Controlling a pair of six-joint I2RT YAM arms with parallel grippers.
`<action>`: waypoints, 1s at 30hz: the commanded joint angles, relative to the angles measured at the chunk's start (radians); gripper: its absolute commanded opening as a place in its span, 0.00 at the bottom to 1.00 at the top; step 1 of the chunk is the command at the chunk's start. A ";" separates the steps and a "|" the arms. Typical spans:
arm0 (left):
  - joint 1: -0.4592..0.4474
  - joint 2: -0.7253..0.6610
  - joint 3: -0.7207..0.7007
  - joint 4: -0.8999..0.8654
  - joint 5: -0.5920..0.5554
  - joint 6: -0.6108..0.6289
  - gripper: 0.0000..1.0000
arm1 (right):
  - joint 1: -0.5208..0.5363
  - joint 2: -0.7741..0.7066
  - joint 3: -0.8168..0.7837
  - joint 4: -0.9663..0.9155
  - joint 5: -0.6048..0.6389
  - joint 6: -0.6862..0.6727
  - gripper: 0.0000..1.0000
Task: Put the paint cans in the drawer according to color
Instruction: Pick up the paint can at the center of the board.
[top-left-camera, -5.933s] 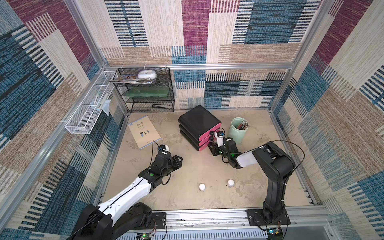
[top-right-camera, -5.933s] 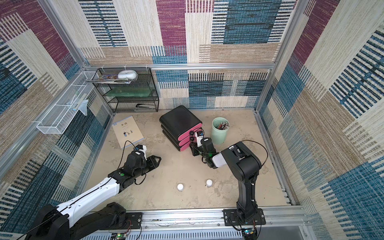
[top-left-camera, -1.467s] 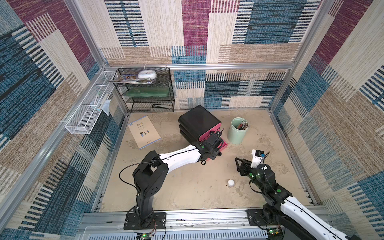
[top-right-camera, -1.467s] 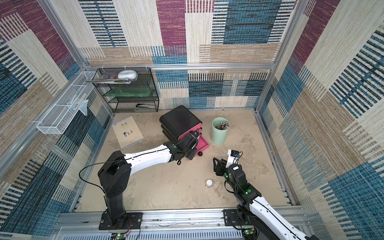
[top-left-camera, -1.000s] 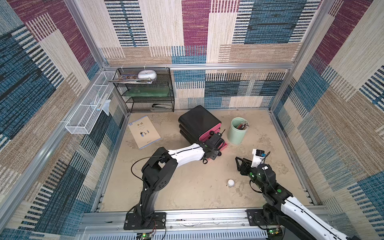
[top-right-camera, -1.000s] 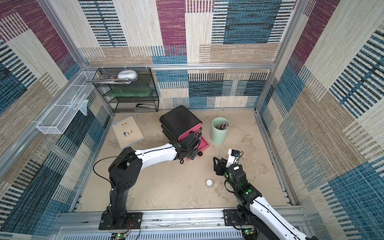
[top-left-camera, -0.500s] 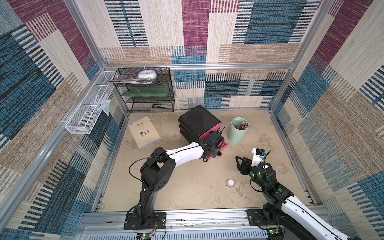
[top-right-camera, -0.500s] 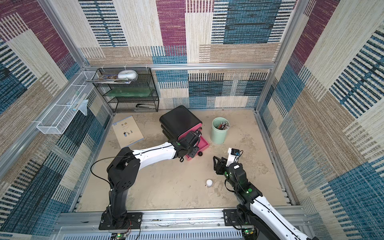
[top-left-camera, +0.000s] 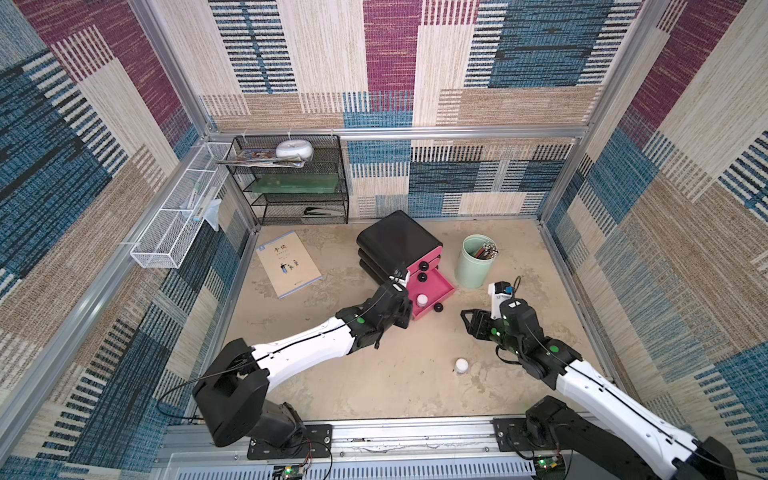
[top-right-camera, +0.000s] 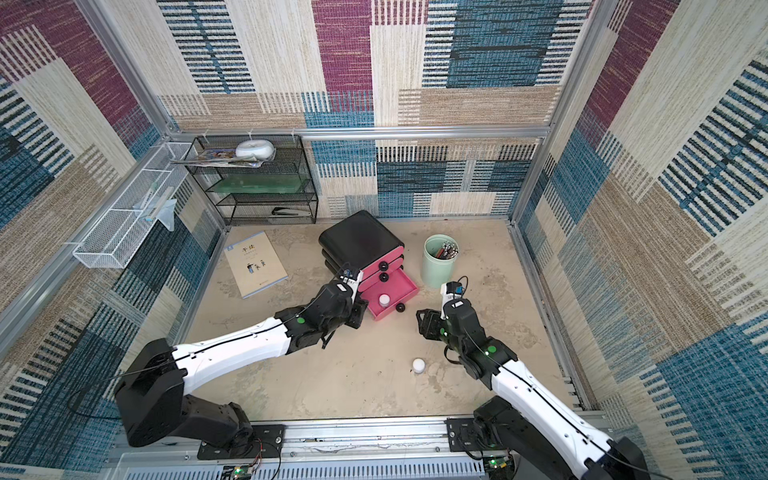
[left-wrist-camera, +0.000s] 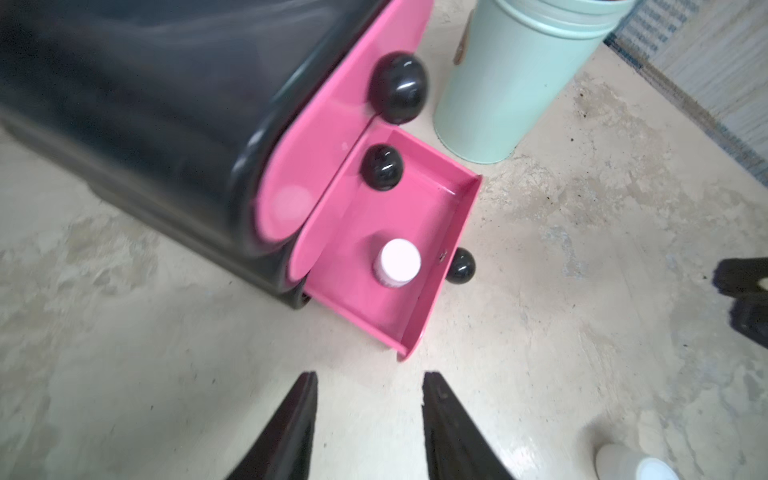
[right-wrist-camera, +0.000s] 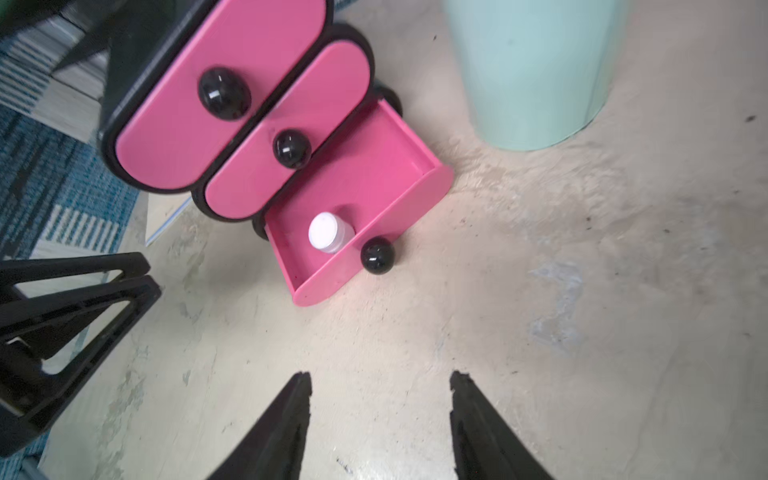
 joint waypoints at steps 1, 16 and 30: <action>0.079 -0.092 -0.131 0.090 0.060 -0.197 0.46 | 0.040 0.123 0.097 -0.217 -0.074 -0.009 0.57; 0.299 -0.212 -0.415 0.157 0.207 -0.458 0.45 | 0.243 0.307 0.164 -0.464 0.018 0.105 0.60; 0.304 -0.159 -0.394 0.185 0.243 -0.474 0.44 | 0.255 0.344 0.095 -0.393 -0.025 0.141 0.52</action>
